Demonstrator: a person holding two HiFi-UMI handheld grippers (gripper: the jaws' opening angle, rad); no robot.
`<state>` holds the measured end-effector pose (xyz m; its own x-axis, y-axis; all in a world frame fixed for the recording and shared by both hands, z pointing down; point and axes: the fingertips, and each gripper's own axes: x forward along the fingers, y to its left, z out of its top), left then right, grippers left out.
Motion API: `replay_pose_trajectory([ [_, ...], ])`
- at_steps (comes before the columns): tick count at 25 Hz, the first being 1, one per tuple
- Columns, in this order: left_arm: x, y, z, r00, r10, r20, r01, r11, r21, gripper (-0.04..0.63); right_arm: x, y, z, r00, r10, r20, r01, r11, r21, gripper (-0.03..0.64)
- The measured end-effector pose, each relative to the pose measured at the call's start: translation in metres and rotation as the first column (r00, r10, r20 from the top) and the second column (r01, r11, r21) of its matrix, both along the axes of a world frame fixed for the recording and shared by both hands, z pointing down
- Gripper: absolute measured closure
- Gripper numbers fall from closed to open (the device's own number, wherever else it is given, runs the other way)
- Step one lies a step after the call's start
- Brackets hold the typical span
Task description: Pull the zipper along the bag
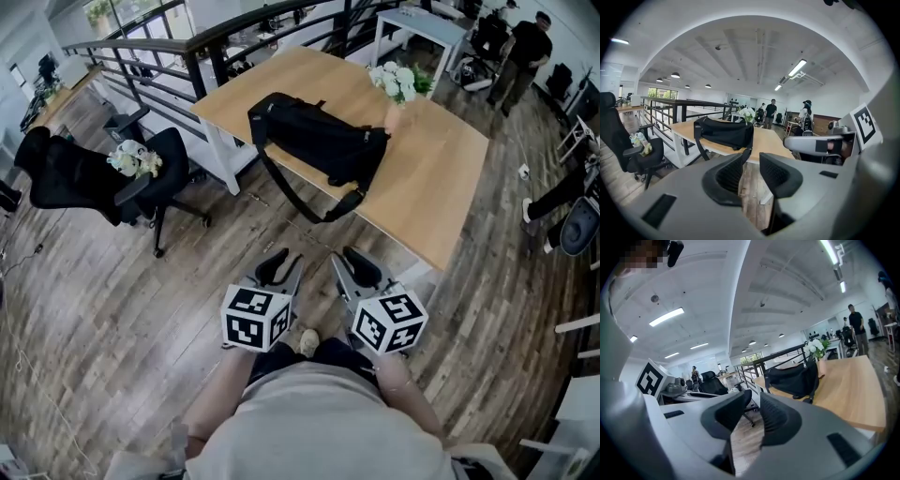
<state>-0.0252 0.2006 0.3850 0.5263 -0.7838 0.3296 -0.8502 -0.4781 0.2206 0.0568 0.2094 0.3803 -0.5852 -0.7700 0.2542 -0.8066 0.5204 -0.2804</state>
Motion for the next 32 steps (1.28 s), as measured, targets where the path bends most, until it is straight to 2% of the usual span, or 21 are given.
replay_pose_trajectory([
  [13, 0.032, -0.049, 0.016, 0.999, 0.049, -0.018, -0.05, 0.998, -0.041, 0.479, 0.035, -0.034, 0.023, 0.997, 0.072, 0.002, -0.072, 0.995, -0.065, 0.518],
  [22, 0.052, -0.124, 0.023, 0.99, 0.14, -0.021, -0.141, 0.988, -0.062, 0.479, 0.054, -0.099, 0.028, 0.986, 0.165, -0.008, -0.165, 0.983, -0.086, 0.517],
  [27, 0.058, -0.178, 0.019, 0.978, 0.209, -0.022, -0.21, 0.976, -0.062, 0.479, 0.053, -0.145, 0.032, 0.975, 0.221, -0.014, -0.221, 0.971, -0.096, 0.517],
  [32, 0.069, -0.227, 0.013, 0.952, 0.305, -0.01, -0.305, 0.951, -0.055, 0.479, 0.056, -0.186, 0.027, 0.953, 0.303, -0.005, -0.302, 0.949, -0.092, 0.517],
])
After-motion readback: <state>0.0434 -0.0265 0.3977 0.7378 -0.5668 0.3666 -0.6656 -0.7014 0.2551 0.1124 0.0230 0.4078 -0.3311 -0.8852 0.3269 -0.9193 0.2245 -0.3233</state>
